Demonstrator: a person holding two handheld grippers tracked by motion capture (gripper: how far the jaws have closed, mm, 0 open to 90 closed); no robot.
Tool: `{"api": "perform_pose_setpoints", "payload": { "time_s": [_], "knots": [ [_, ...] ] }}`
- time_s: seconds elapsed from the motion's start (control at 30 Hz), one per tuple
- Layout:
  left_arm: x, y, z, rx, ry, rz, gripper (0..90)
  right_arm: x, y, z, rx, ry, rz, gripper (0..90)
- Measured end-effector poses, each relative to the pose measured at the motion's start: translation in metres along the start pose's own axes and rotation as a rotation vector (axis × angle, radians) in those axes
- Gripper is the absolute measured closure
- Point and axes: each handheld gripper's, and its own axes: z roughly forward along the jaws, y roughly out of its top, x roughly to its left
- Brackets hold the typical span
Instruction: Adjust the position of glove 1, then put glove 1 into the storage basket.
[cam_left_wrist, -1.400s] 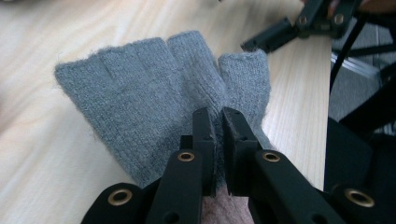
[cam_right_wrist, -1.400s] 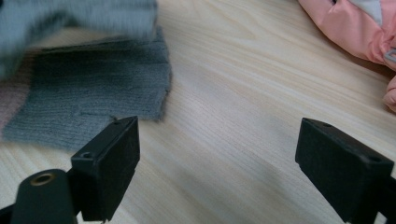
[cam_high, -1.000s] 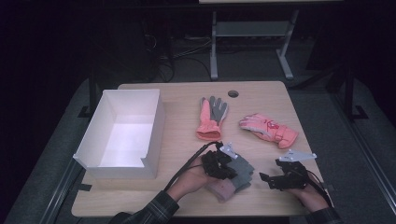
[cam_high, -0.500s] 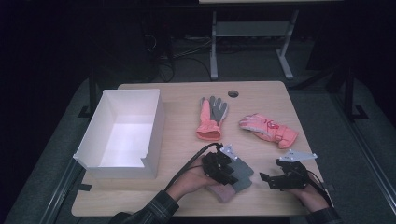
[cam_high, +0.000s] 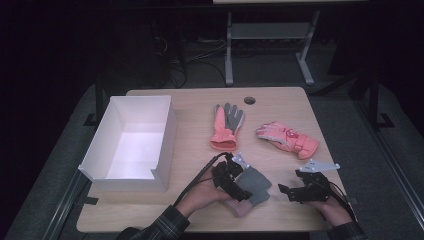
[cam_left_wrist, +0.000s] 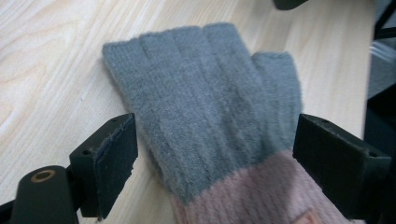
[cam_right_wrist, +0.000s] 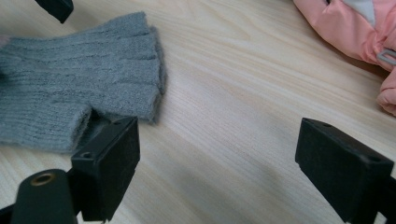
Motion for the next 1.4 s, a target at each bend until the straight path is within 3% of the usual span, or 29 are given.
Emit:
{"api": "perform_pose_setpoints", "payload": {
  "time_s": [0.33,0.47,0.6,0.83,1.0,1.1,1.4],
  "knots": [
    [-0.003,-0.002,0.014,0.018,0.020,-0.017,13.0,0.000,-0.001,-0.002,-0.011,0.007,-0.003,13.5],
    [-0.002,-0.004,0.016,0.016,0.021,-0.017,12.8,0.000,0.000,-0.001,-0.007,0.003,-0.001,13.5],
    [0.001,-0.008,0.018,0.007,-0.002,-0.043,12.7,0.000,0.001,0.000,-0.004,0.004,-0.012,13.5],
    [-0.001,-0.008,0.018,0.015,0.014,-0.036,14.4,0.000,0.001,0.000,-0.004,0.002,0.000,13.5],
    [-0.003,-0.005,0.016,0.036,0.006,-0.025,24.9,0.000,0.000,-0.001,-0.007,0.001,-0.006,13.5],
    [-0.002,-0.005,0.015,0.040,-0.031,-0.024,36.4,-0.001,0.000,-0.001,-0.006,0.002,-0.001,13.5],
    [0.005,-0.005,0.016,0.042,-0.127,-0.081,62.5,0.000,0.000,-0.001,-0.009,0.002,-0.004,13.5]
  ]
}}
